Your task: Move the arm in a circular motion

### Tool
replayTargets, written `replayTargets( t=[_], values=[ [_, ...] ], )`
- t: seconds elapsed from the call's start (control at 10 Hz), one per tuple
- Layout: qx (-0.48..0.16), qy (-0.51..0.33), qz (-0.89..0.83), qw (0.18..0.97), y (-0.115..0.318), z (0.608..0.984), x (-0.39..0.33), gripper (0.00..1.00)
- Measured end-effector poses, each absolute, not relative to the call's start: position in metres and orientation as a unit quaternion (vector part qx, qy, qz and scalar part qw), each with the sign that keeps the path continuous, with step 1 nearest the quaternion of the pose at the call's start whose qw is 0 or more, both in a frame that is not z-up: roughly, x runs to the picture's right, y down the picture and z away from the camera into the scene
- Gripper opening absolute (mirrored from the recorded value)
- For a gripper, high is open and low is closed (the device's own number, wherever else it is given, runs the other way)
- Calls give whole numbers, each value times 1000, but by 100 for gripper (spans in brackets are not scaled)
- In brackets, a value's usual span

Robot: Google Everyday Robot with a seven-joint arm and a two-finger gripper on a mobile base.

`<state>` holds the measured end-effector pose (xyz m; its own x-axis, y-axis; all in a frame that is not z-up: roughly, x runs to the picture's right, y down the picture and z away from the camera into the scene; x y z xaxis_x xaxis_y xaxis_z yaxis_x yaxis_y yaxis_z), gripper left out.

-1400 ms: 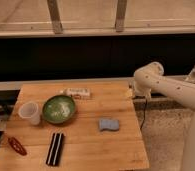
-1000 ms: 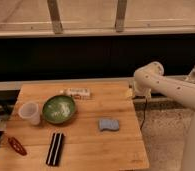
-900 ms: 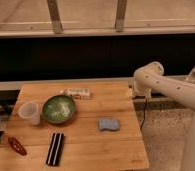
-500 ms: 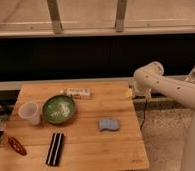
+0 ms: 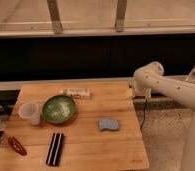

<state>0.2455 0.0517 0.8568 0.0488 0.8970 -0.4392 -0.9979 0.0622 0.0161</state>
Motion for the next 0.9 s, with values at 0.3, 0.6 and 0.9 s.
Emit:
replayTargets(
  t=[0.3, 0.6, 0.9],
  values=[
    [-149, 170, 668, 709, 52, 857, 245, 80],
    [-149, 170, 668, 709, 52, 857, 246, 80],
    [-150, 146, 667, 715, 40, 856, 246, 80]
  ],
)
